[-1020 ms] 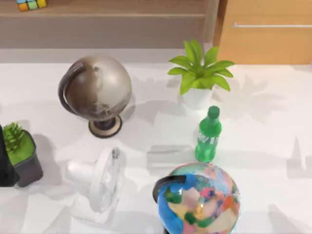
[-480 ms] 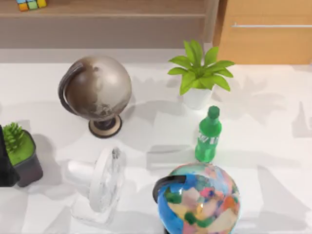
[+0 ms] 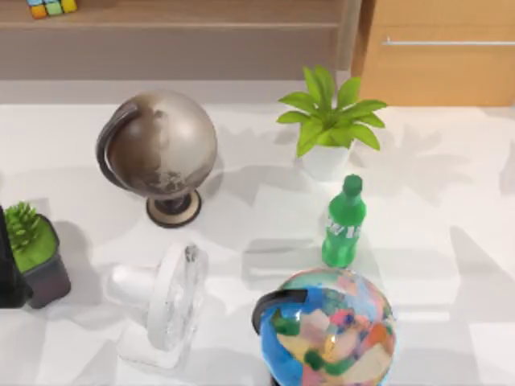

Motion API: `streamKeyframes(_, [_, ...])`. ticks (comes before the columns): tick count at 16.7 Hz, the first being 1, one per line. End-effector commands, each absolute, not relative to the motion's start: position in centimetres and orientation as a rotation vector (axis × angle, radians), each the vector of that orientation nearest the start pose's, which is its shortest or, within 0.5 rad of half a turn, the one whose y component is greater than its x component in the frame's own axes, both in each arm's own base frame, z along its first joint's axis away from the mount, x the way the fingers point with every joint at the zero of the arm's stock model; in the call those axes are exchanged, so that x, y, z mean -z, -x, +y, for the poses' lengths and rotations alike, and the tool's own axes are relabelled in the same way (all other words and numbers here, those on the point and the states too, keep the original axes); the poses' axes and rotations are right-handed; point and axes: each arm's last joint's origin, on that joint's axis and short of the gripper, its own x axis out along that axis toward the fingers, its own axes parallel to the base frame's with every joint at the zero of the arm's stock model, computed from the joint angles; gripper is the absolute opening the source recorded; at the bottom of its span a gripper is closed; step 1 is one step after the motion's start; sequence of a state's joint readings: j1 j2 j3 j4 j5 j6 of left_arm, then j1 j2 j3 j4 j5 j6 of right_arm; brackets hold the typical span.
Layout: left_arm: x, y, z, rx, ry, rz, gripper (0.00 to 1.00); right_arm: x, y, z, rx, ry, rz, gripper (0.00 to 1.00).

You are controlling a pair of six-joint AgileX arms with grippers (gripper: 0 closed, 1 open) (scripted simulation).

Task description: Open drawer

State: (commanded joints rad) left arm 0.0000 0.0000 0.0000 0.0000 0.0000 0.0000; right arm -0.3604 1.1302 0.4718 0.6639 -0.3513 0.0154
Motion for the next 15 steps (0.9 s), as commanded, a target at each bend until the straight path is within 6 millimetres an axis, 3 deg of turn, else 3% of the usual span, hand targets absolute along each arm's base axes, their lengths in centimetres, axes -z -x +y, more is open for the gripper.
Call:
streamKeyframes(8, [-16.0,-10.6,-0.1,0.000,0.000,0.000,1.00,-23.7,-23.7,-7.1,-0.004,0.065,-0.008,1.00])
streamKeyframes(15, [-16.0,-10.6,-0.1,0.000,0.000,0.000,1.00,-22.0,-29.9,-5.2,0.002,0.487,-0.013,1.00])
